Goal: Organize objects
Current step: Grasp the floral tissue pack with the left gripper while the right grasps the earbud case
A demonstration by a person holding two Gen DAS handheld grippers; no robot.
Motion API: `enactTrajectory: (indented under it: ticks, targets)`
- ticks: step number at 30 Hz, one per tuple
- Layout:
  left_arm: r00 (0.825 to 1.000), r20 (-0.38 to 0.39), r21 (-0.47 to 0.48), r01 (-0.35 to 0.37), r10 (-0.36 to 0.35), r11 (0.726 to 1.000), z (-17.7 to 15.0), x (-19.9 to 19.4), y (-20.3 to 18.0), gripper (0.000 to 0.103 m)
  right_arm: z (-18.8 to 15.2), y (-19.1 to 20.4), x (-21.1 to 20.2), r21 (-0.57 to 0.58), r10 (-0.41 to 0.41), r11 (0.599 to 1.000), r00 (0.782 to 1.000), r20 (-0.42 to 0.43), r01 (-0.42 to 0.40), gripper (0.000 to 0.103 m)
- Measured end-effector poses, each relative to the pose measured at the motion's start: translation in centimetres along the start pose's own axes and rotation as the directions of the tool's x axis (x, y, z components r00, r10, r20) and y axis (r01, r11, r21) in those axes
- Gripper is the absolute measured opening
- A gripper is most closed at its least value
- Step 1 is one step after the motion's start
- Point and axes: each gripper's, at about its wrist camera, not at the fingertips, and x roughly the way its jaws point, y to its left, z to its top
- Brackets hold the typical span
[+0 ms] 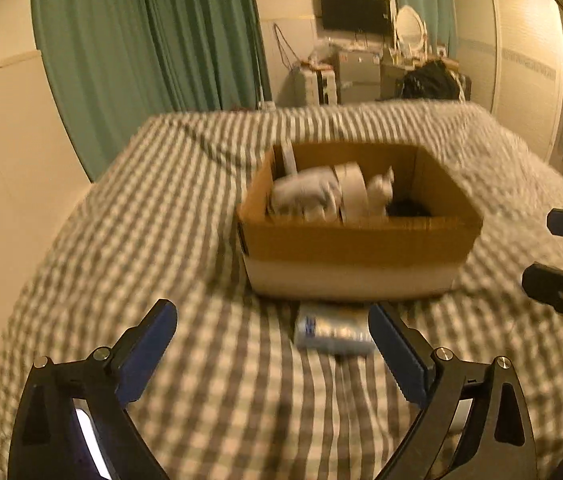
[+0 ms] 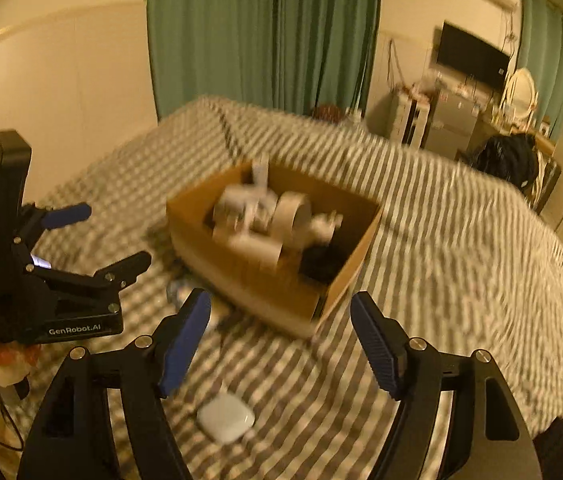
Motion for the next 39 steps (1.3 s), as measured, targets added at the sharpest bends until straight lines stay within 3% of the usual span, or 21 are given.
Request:
enactTrajectory:
  ticks: [9,18,21,24,30,33,39]
  targets:
    - [0.995,-0.097,0.031,0.028,-0.025,0.999,-4.7,1.9,-0.9,0.099,-7.1,1.1,5.2,0.05,0.07,0.997,0.98,-0.185,-0.062,0.072]
    - [0.992,-0.126,0.05,0.014,-0.007,0.999,-5.5,2.3,-1.2,0.099,-9.2,3.3,7.9,-0.02,0.073,0.997,0.963,-0.26,-0.08,0.072]
    - [0.991,-0.132,0.054,0.012,-0.005,0.998,-5.5,2.6,-1.4,0.1,-9.7,3.7,8.6,-0.045,0.05,0.997,0.959,-0.278,-0.064,0.058]
    - [0.991,-0.136,0.066,0.005,0.004,0.998,-5.4,2.7,-1.6,0.1,-9.6,4.0,8.1,-0.071,0.04,0.996,0.966,-0.256,-0.06,0.058]
    - [0.989,-0.147,0.092,0.02,-0.006,0.996,-4.2,4.2,-3.0,0.1,-7.8,2.0,6.5,-0.008,0.064,0.998,0.98,-0.187,-0.066,0.058]
    - [0.986,-0.163,0.086,0.055,-0.04,0.995,-3.0,5.7,-3.9,0.1,-6.3,0.6,5.8,-0.01,0.01,1.0,0.991,-0.132,-0.011,0.058]
    - [0.963,-0.252,0.037,0.106,-0.094,0.994,-1.5,10.4,-4.6,0.1,-4.7,-2.2,5.4,0.042,-0.038,0.998,0.996,-0.087,0.041,0.058]
